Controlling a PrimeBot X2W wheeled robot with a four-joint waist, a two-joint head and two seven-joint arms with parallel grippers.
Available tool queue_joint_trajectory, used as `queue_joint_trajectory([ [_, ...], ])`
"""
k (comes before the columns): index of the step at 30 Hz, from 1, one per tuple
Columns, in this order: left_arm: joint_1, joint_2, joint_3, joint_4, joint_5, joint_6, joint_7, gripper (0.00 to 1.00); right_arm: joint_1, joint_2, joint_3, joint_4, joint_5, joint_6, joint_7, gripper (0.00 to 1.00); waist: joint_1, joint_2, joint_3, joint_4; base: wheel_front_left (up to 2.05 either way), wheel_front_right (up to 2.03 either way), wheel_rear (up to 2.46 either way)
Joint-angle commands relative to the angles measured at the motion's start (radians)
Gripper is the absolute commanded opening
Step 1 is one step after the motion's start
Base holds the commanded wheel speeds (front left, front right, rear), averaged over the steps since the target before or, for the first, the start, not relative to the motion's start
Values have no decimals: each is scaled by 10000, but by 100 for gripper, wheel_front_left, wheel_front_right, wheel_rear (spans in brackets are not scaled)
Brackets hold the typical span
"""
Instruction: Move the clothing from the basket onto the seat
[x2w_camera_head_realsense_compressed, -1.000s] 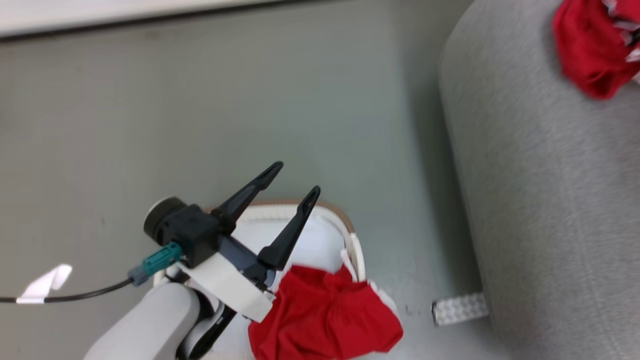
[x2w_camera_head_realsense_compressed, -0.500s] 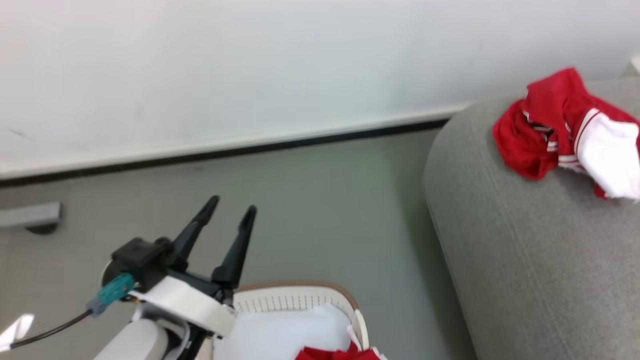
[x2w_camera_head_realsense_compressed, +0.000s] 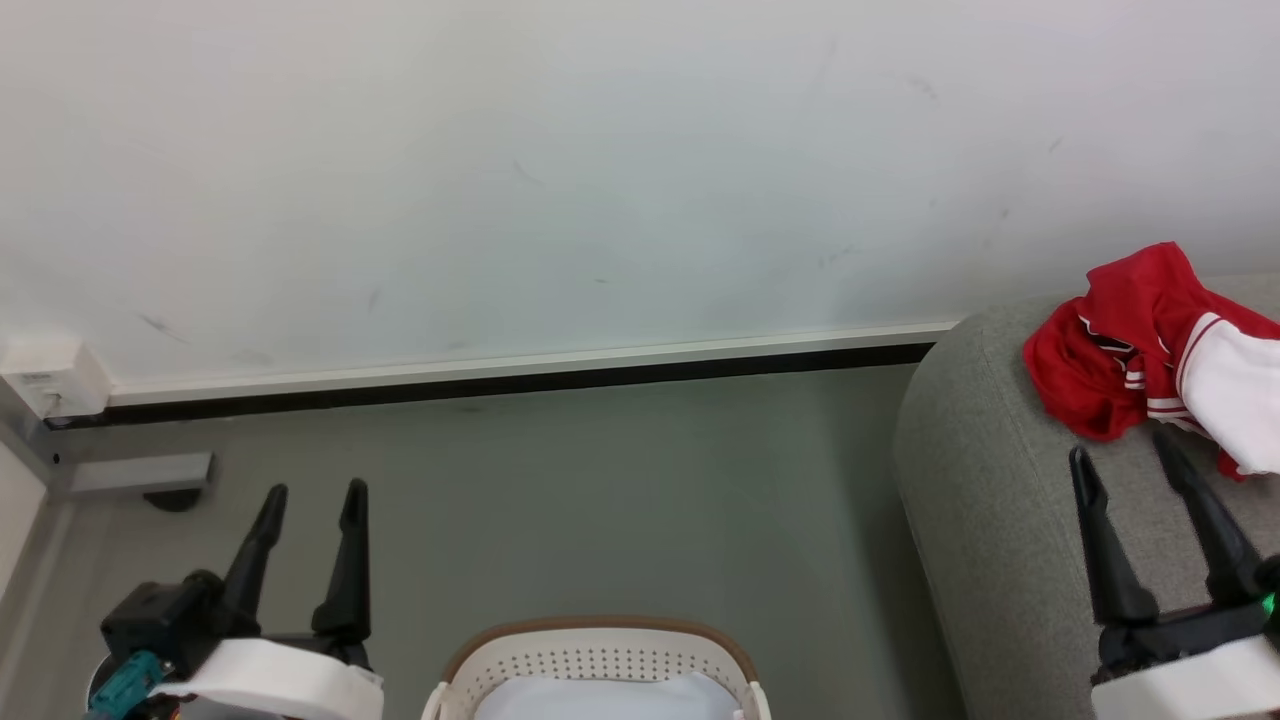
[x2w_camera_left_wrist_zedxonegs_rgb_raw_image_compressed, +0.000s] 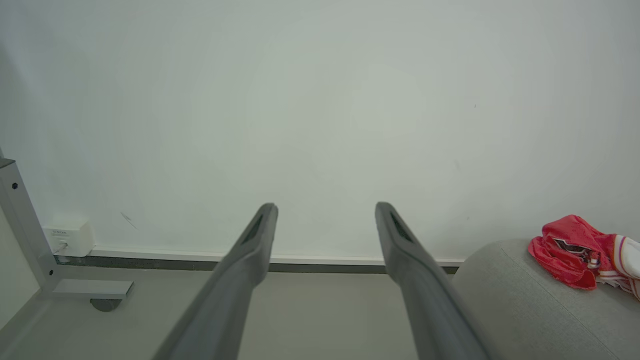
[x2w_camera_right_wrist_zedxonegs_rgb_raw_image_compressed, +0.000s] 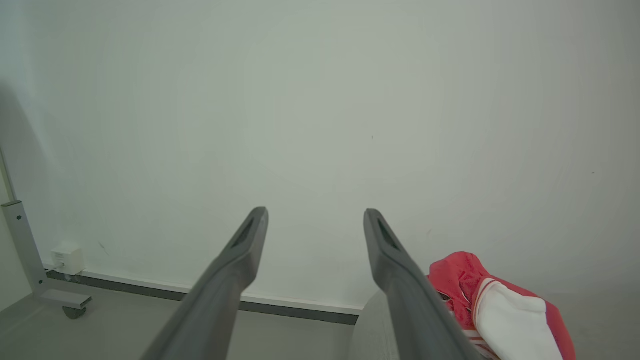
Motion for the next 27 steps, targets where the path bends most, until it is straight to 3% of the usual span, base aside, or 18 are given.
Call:
queue_joint_trajectory([
  [1, 208, -113, 194, -84, 253, -29, -18, 100, 345, 133, -29, -56, -175, -22, -249, 100, 4, 0, 14, 75, 0, 0, 0],
  [10, 1222, -1378, 1511, 35, 1562, -776, -14, 100, 1603, 1496, 560, 512, -909, -22, -1253, 100, 4, 0, 125, 213, 0, 0, 0],
  [18, 1102, -2050, 2301, 406, 2306, -1625, -14, 100, 1165, 1650, 855, 865, -1115, -22, -1322, 100, 4, 0, 216, 167, 0, 0, 0],
  [27, 1040, -2599, 2875, 756, 2853, -2224, -15, 100, 1033, 1717, 836, 816, -1159, -22, -1328, 100, 4, 0, 236, 109, 0, 0, 0],
])
